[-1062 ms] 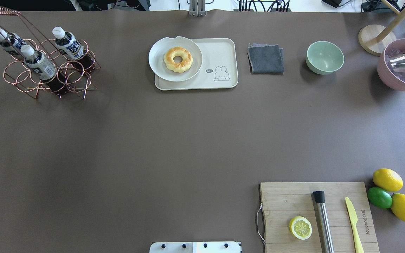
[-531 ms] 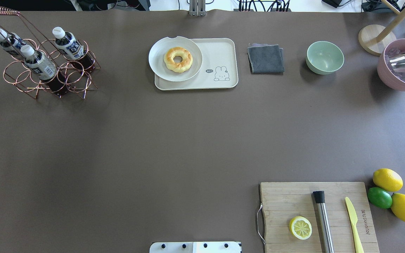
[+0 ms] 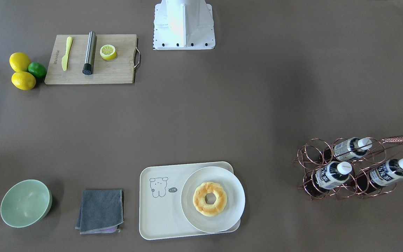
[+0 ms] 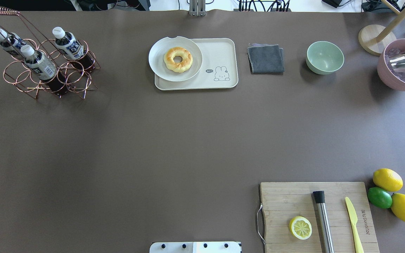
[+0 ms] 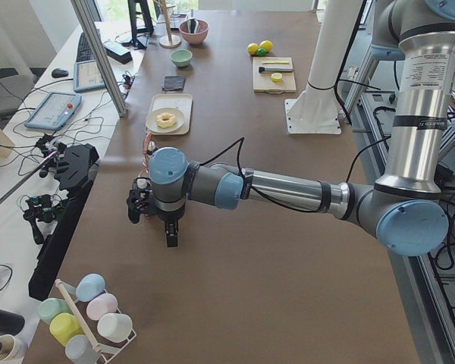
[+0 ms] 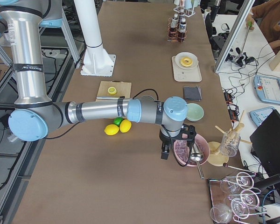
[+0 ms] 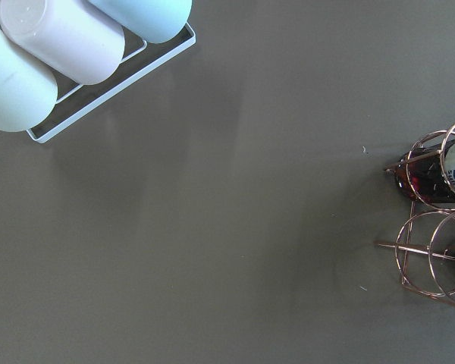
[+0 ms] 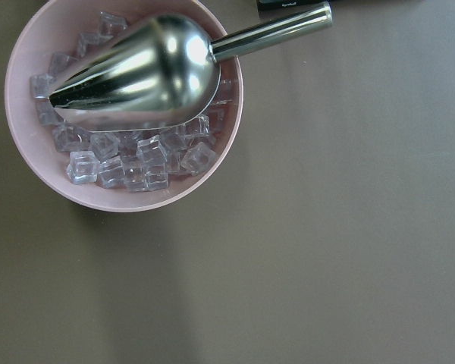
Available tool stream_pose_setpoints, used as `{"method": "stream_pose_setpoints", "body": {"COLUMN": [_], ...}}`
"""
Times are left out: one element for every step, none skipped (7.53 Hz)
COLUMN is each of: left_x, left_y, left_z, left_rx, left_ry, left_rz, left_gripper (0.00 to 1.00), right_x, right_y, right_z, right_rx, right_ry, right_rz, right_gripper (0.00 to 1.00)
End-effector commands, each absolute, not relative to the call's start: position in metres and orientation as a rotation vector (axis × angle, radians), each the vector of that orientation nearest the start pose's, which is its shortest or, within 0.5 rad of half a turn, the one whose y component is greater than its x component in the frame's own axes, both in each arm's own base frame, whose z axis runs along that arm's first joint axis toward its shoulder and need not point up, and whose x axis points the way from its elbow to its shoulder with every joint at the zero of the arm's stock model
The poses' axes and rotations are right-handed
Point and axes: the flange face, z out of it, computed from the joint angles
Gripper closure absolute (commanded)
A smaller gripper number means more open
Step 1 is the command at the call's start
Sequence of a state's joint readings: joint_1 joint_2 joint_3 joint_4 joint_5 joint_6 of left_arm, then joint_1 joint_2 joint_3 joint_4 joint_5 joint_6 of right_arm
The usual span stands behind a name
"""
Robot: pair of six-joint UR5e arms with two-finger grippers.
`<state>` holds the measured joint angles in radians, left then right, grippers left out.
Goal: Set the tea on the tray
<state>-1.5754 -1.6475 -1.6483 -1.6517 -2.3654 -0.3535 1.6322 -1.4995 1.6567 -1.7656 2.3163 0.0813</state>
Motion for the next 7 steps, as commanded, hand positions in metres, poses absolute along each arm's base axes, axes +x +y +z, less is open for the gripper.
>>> {"method": "stream_pose_setpoints", "body": {"left_x": [-0.065,-0.065,-0.067,-0.068,-0.067,-0.049,-0.007], "left_y": [-0.533,-0.529,-0.514,-0.499,-0.497,-0.506,-0.523], "left_z": [0.572,0.559,0.515,0.480,0.459,0.438,0.413], "left_rx": [0.082,0.106,0.195,0.268,0.316,0.407,0.477], "left_ry": [0.818,0.820,0.812,0.787,0.799,0.812,0.804], "left_rz": [-0.246,-0.237,-0.209,-0.199,-0.170,-0.095,-0.033], "left_gripper": [0.02,0.02,0.02,0.02,0.02,0.02,0.02], "right_x": [0.097,0.097,0.097,0.097,0.097,0.097,0.096], "right_y": [-0.511,-0.511,-0.511,-0.510,-0.510,-0.511,-0.510], "right_z": [0.601,0.600,0.600,0.601,0.601,0.598,0.597], "right_rx": [-0.042,-0.040,-0.040,-0.042,-0.042,-0.038,-0.039], "right_ry": [-0.746,-0.746,-0.746,-0.746,-0.746,-0.746,-0.758], "right_rz": [0.151,0.149,0.150,0.152,0.152,0.152,0.152], "right_gripper": [0.00,0.00,0.00,0.00,0.00,0.00,0.00]}}
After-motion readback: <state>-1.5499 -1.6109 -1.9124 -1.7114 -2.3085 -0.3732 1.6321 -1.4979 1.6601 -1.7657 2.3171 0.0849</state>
